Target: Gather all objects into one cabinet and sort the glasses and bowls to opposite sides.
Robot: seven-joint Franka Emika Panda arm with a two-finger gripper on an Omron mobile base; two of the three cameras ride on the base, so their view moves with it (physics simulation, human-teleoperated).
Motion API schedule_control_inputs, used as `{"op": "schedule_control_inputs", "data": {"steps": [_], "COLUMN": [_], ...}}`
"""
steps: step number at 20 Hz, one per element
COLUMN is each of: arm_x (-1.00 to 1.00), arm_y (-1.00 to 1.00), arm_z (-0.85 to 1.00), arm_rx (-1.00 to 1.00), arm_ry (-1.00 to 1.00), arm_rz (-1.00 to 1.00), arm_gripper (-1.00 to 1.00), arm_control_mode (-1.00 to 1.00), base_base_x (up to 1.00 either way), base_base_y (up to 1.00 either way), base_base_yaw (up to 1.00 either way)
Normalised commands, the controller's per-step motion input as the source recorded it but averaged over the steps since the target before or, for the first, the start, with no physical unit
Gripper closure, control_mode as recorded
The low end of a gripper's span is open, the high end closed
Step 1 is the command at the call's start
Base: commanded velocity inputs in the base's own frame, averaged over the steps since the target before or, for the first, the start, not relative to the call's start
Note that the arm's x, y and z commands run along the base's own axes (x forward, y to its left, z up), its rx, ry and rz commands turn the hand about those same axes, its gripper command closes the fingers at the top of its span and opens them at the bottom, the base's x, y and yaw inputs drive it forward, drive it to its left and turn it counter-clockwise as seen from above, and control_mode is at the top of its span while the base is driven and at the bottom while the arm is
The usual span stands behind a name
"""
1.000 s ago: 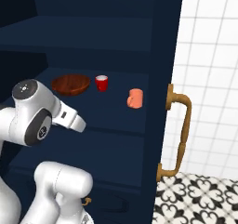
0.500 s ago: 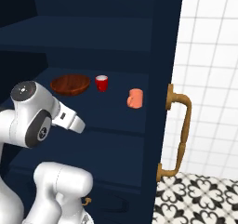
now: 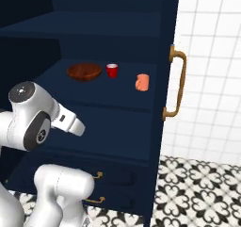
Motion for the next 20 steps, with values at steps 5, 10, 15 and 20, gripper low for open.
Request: {"op": "schedule_control_inputs", "data": {"steps": [5,10,15,20], "arm_x": [0.00,0.00,0.00,0.00], "arm_y": [0.00,0.00,0.00,0.00], "arm_z": [0.00,0.00,0.00,0.00], "arm_rx": [0.00,0.00,0.00,0.00], "arm_ry": [0.00,0.00,0.00,0.00], "arm_rz": [0.00,0.00,0.00,0.00], "arm_gripper": [-1.00,-1.00,-1.00,-1.00], "arm_control_mode": [1.00,1.00,1.00,1.00], "base_base_x": [-0.73,-0.64,-0.45,-0.54], "base_base_y": [0.18,0.17,0.00,0.00], "base_base_yaw": [0.18,0.23,0.36,0.72]}}
